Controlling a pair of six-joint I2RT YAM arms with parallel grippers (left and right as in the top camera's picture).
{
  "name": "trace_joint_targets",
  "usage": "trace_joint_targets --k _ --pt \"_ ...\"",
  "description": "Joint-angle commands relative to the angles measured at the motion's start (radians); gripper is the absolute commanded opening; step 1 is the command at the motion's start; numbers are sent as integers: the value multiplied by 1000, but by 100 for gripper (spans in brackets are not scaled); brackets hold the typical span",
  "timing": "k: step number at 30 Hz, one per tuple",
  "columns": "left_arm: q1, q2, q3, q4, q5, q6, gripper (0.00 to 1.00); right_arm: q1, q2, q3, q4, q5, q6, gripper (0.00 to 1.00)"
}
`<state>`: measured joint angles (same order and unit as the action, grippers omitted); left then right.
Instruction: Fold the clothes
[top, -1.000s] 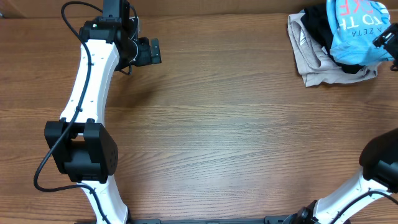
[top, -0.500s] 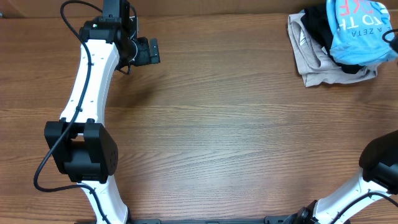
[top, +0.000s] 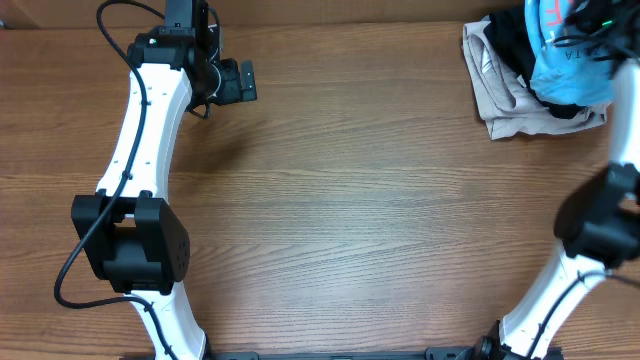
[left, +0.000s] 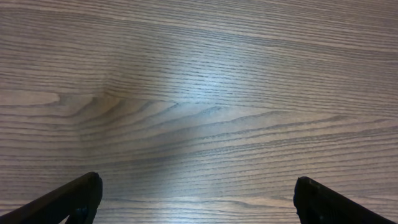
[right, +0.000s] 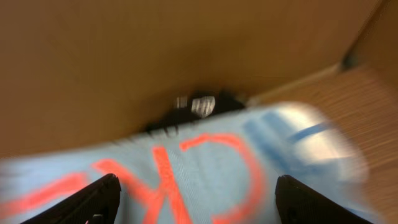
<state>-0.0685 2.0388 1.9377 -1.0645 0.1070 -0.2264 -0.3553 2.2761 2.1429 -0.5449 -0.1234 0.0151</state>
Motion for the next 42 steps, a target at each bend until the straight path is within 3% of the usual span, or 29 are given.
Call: trace_joint_targets --k 1,9,14,22,28,33,38,42 --pt "3 2 -1 3 -15 25 100 36 166 3 10 10 -15 86" --pt "3 2 -1 3 -14 25 100 129 430 3 -67 18 -8 100" --pt "3 2 0 3 -14 24 100 156 461 5 -96 18 -8 100" --pt "3 2 0 3 -14 24 100 130 383 175 -277 18 -9 100" --pt "3 2 0 3 -14 24 100 103 323 546 -513 18 -8 100" --pt "3 2 0 2 -14 24 100 85 225 831 -610 18 36 100" --pt "3 2 0 3 -14 24 100 90 78 947 -669 9 44 100" --pt "3 2 0 2 -14 24 100 134 -40 969 -753 -119 46 100"
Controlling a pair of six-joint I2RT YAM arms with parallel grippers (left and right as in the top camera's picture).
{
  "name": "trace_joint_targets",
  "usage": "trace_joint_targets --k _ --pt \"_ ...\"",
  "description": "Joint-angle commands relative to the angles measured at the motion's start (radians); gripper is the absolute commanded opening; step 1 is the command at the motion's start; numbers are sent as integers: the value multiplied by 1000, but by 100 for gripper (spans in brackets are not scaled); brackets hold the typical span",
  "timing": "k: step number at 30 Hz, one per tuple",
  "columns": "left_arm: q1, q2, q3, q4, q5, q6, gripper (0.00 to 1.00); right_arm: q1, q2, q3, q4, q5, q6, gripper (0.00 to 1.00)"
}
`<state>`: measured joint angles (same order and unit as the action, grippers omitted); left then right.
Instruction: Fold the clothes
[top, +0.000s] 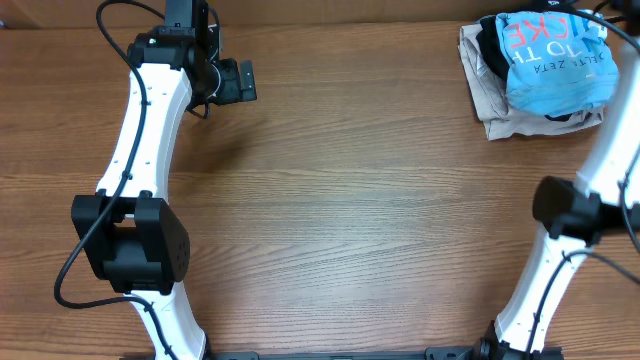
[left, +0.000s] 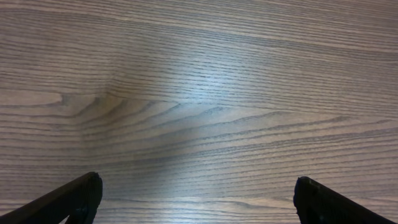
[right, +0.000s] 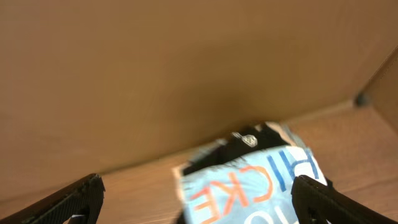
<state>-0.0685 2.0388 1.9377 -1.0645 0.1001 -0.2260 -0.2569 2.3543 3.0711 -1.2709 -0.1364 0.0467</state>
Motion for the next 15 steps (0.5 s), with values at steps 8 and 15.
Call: trace_joint_targets --k 8,15 --pt "3 2 0 3 -7 24 100 171 -287 40 -119 -446 89 100" --pt "3 2 -1 2 -7 24 100 252 -308 39 -127 -561 103 100"
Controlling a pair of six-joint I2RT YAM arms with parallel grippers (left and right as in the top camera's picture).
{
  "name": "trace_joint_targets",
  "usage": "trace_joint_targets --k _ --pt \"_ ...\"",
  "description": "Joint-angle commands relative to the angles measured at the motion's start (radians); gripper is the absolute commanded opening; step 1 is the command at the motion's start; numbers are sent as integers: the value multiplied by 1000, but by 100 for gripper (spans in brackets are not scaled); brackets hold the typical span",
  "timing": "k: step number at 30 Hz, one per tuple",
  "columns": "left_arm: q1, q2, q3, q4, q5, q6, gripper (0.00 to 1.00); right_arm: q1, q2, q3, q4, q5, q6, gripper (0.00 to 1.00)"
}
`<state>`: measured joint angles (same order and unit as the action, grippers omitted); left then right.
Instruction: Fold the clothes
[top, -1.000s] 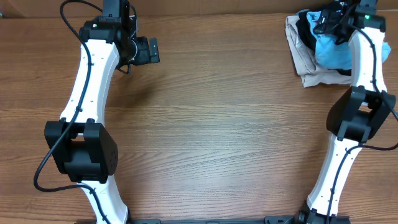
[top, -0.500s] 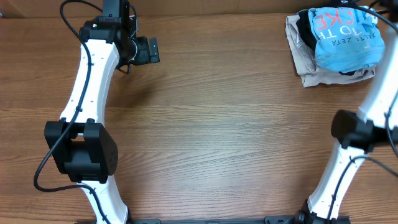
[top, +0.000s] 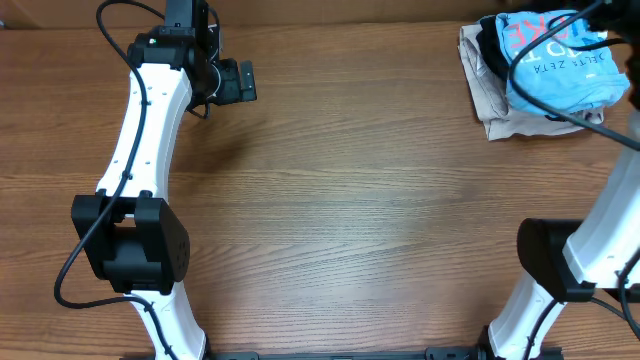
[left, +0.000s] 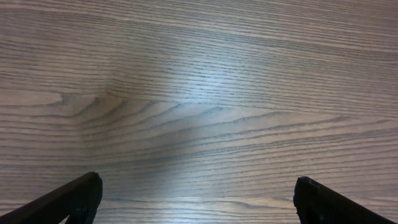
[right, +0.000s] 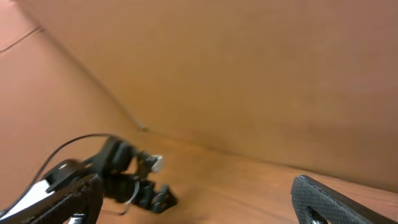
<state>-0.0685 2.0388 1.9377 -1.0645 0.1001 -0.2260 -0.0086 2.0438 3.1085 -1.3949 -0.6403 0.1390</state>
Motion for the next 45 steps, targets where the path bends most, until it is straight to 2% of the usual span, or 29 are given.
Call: trace_joint_targets --k 1,6,11,16,22,27,33,36,45 --pt "3 2 0 3 -7 24 100 2 3 -2 -3 -56 11 100" --pt "3 2 0 3 -7 24 100 2 4 -6 -64 0 10 100" --pt "3 2 0 3 -7 24 100 25 -13 -6 -188 301 11 100" --pt "3 2 0 3 -7 24 100 96 -54 -6 -192 537 10 100" --pt "3 2 0 3 -7 24 100 103 -116 -17 -170 569 -71 100" --pt "2 2 0 3 -7 24 100 103 -224 -167 -91 569 -105 100" --pt "3 2 0 3 -7 24 100 103 -455 -586 126 574 -116 100" --pt "3 2 0 3 -7 24 100 103 -651 -982 349 572 -133 100" --pt "3 2 -1 2 -7 24 100 103 -1108 -1960 968 566 -132 100"
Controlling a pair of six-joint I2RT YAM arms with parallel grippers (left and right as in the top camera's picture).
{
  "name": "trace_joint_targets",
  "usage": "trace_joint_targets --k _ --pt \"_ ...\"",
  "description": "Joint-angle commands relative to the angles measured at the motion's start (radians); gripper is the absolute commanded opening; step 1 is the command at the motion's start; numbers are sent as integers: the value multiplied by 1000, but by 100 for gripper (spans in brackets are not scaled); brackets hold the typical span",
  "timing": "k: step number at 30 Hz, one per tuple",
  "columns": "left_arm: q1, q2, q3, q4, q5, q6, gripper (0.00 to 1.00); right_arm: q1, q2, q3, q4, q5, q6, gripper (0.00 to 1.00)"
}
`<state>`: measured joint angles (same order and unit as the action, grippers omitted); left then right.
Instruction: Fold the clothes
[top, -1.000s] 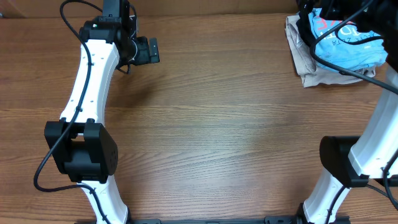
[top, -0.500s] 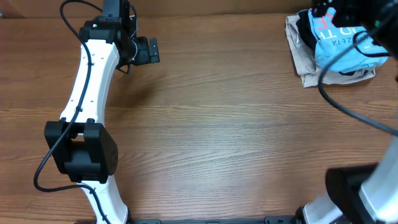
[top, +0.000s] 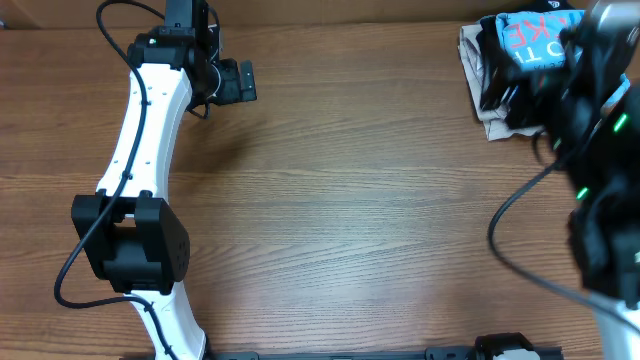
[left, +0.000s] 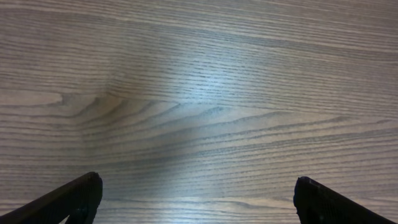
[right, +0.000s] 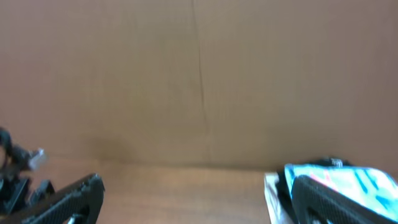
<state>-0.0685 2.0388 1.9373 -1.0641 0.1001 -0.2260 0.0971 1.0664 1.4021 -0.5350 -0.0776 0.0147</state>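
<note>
A pile of folded clothes lies at the table's far right corner: a light blue shirt with red letters (top: 530, 35) on top, a black garment (top: 492, 92) under it and a beige one (top: 488, 118) at the bottom. My right arm (top: 600, 150) hangs high near the overhead camera and hides the pile's right part. The right gripper (right: 199, 202) is open and empty, facing the back wall, with the blue shirt (right: 348, 177) at its right. At the far left my left gripper (top: 240, 82) is open over bare wood, nothing between its fingers (left: 68, 202).
A brown cardboard wall (right: 199, 74) runs along the table's back edge. The wooden table (top: 350, 200) stretches between the two arms. The left arm's white links (top: 140, 130) reach from the front left to the back left.
My right arm now stands higher, close to the overhead camera, covering more of the pile. Its wrist view, then tilted toward the left arm, now faces the back wall. The left arm is unmoved.
My right gripper was first open right over the blue shirt at the pile. Then it was back from the pile with the shirt lying flat on top. Later it pointed leftward along the wall, and now it is raised high. The left gripper stayed open in place throughout.
</note>
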Motion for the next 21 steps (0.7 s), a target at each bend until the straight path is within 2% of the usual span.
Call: trace_joint_targets --k 1,5,10,15,21 --pt "3 2 0 2 -7 24 100 -3 -184 -367 185 -6 -8 100" --pt "3 2 0 2 -7 24 100 -3 -365 -739 414 -28 14 100" --pt "3 2 0 2 -7 24 100 -20 -574 -1080 584 -28 125 100" --pt "3 2 0 2 -7 24 100 -20 -735 -1277 647 -20 135 100" --pt "3 2 0 2 -7 24 100 -20 -831 -1370 646 -20 135 100"
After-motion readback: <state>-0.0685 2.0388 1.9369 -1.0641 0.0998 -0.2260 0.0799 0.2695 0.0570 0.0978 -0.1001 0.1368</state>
